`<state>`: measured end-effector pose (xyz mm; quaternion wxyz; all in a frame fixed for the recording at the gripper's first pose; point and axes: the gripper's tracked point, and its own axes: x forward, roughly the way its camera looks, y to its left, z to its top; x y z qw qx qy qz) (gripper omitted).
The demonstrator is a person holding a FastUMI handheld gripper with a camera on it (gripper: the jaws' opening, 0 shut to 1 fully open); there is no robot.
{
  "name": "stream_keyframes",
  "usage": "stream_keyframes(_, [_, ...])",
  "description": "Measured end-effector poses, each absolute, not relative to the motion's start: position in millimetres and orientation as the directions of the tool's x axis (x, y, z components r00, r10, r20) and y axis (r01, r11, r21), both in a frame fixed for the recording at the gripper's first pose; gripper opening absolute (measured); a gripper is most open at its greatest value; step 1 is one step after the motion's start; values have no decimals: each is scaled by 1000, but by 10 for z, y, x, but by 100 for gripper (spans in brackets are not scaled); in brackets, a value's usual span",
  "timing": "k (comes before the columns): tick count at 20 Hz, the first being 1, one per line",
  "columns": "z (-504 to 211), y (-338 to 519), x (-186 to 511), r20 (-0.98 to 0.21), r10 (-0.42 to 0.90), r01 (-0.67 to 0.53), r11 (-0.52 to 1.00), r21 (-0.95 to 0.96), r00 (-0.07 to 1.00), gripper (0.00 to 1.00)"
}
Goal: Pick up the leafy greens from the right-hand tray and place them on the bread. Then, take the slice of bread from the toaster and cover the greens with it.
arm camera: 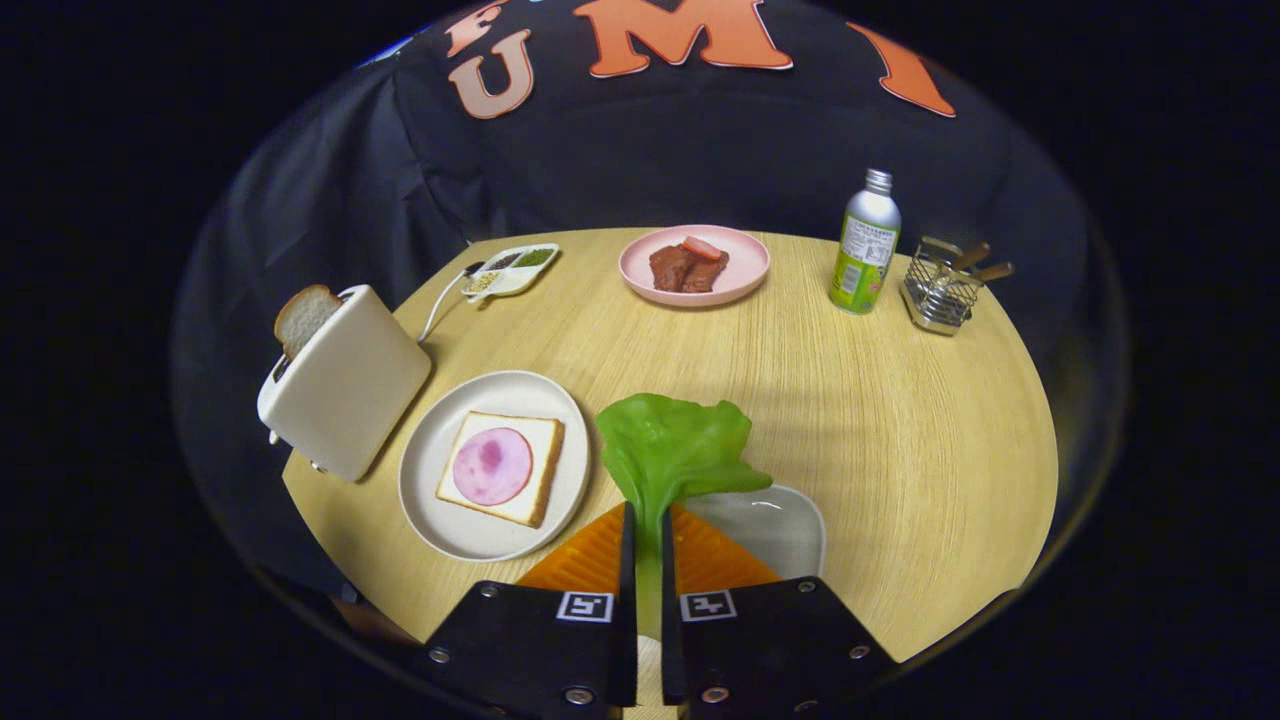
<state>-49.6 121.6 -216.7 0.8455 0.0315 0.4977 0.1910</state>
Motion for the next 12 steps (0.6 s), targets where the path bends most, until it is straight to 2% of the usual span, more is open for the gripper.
stream_keyframes(6, [-2027, 1752, -438, -798, 432, -399, 878, 266, 420, 10])
stream_keyframes(12, [-2147, 2315, -357, -771, 534, -455, 815, 358, 348, 10])
